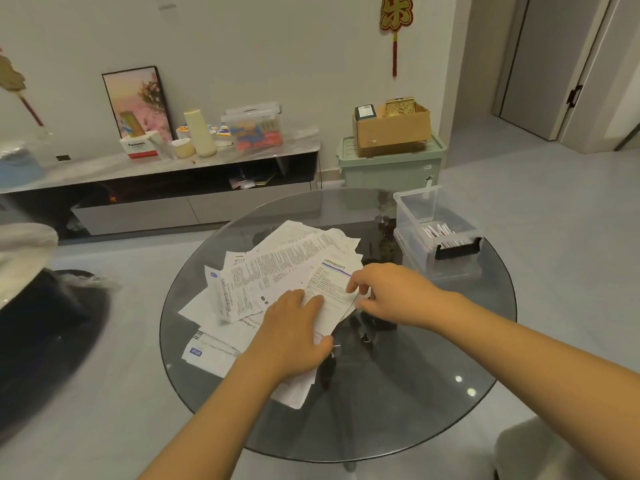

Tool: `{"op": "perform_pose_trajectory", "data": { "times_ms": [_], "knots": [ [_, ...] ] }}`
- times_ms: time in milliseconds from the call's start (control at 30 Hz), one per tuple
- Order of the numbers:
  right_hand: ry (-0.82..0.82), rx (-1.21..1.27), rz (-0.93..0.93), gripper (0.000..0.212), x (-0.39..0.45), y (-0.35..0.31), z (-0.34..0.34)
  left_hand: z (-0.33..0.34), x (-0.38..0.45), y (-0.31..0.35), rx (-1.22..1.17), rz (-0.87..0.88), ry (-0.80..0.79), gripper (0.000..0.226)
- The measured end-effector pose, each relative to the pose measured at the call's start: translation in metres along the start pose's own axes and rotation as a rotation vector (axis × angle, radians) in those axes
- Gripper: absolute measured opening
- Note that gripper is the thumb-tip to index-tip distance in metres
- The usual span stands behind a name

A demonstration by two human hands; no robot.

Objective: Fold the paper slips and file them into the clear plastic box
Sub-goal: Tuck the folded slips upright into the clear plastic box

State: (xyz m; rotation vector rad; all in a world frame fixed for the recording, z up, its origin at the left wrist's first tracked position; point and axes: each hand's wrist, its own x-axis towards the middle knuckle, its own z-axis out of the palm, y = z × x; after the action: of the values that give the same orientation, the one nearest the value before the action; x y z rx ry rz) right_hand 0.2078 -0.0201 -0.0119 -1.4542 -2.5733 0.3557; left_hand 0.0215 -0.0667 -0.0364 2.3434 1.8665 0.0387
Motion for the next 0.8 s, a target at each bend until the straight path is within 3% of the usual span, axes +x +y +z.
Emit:
{"op": "perform_pose_trajectory", "data": {
  "times_ms": [367, 633, 800],
  "knots": [
    [-0.121, 0.001, -0.078, 0.047, -0.005, -0.001, 0.019, 0.000, -0.013, -0.006, -0.092, 0.090, 0.108, 0.038],
    [-0.027, -0.061, -0.130, 0.039, -0.016, -0.003, 0.026, 0.004, -0.016, -0.013, -0.210, 0.099, 0.102, 0.046],
    [0.065, -0.080, -0.152, 0.021, -0.016, -0.008, 0.032, 0.004, -0.012, -0.020, -0.258, 0.104, 0.097, 0.046]
  ]
}}
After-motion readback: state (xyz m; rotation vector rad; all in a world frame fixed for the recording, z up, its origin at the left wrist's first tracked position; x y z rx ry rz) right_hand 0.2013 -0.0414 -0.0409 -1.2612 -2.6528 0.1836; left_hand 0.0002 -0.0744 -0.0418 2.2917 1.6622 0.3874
